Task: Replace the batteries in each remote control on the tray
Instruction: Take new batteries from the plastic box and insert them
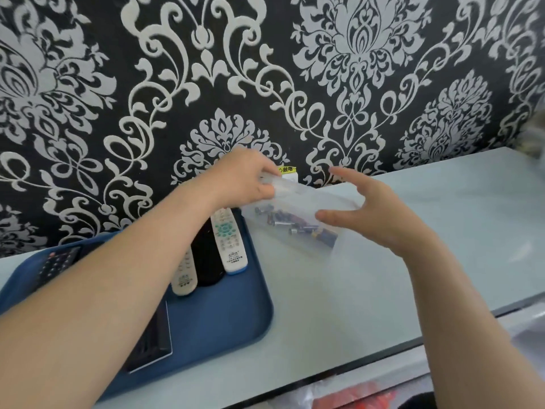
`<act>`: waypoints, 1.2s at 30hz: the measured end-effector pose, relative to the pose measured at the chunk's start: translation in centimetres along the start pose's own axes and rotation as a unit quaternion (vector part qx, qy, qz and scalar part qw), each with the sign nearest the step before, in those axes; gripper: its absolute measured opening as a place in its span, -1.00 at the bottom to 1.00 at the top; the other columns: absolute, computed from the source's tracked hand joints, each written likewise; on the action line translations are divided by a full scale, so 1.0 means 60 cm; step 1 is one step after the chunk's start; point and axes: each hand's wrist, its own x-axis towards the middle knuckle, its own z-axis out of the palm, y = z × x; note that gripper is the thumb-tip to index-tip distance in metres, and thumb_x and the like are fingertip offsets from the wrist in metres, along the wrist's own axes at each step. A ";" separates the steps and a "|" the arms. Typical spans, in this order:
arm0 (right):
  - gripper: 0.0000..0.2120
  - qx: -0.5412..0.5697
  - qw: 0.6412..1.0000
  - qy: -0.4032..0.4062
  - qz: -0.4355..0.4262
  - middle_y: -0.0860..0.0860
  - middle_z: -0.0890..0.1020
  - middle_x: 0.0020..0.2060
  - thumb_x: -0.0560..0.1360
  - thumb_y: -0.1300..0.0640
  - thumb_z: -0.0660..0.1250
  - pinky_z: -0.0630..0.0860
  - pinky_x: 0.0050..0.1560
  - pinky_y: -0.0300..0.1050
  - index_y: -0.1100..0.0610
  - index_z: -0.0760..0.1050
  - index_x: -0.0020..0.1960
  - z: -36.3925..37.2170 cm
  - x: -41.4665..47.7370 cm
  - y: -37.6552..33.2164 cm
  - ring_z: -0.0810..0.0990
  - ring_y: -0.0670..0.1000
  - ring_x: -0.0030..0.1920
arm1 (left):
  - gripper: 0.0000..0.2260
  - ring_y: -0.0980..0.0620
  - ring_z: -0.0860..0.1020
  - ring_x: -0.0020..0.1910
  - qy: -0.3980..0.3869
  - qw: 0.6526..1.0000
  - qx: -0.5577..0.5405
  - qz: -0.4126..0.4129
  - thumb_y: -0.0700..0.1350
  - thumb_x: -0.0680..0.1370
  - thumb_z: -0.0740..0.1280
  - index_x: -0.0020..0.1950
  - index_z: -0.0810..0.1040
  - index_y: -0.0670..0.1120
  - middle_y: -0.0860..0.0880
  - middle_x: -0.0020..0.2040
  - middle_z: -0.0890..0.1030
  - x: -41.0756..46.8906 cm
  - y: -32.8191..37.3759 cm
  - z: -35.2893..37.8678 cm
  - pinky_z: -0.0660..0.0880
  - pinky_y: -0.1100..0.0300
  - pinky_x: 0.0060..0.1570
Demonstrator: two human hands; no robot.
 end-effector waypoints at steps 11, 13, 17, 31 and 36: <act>-0.71 0.191 0.941 0.243 0.141 0.05 0.67 -0.09 0.62 0.08 0.17 0.59 -0.07 0.05 0.09 0.38 0.32 0.024 0.036 0.031 0.70 0.05 -0.32 | -0.66 -0.10 0.37 0.22 0.023 0.991 0.021 -0.131 0.16 0.55 0.23 0.22 0.42 -0.01 -0.11 0.24 0.40 -0.010 -0.005 0.108 0.30 0.07 0.10; -0.40 0.111 0.934 0.301 0.155 0.04 0.53 0.10 0.55 0.18 0.24 0.54 0.09 0.07 0.05 0.11 0.54 0.022 0.038 0.039 0.64 0.13 -0.09 | -0.66 -0.08 0.42 0.23 -0.004 0.989 -0.061 -0.137 0.12 0.58 0.22 0.29 0.41 0.00 -0.10 0.31 0.41 -0.012 -0.011 0.117 0.31 0.12 0.03; -0.39 -0.143 0.926 0.338 0.082 0.11 0.34 0.32 0.39 0.39 0.31 0.30 0.06 -0.01 -0.03 0.38 0.36 0.025 0.037 0.033 0.35 0.17 0.23 | -0.67 -0.02 0.30 0.32 0.026 0.995 0.031 -0.094 0.08 0.52 0.30 0.27 0.44 0.09 0.03 0.29 0.41 -0.003 -0.006 0.101 0.32 -0.02 0.19; -0.79 -0.152 0.988 0.037 0.002 -0.01 0.54 -0.08 0.52 0.24 0.28 0.33 -0.22 -0.19 -0.08 0.52 -0.09 0.025 0.042 0.020 0.47 0.00 -0.11 | -0.71 -0.06 0.55 -0.15 -0.096 0.991 0.086 -0.025 0.10 0.41 0.46 -0.25 0.55 -0.11 -0.02 -0.29 0.55 0.051 0.071 0.117 0.50 0.12 -0.19; -0.78 -0.109 0.994 0.022 -0.007 0.00 0.53 -0.09 0.53 0.22 0.29 0.32 -0.32 -0.30 -0.09 0.57 -0.10 0.025 0.042 0.016 0.46 -0.03 -0.17 | -0.86 -0.01 0.58 -0.09 -0.134 0.989 0.020 -0.052 -0.11 0.39 0.48 -0.07 0.66 -0.05 0.01 -0.10 0.65 0.044 0.064 0.113 0.53 0.18 -0.20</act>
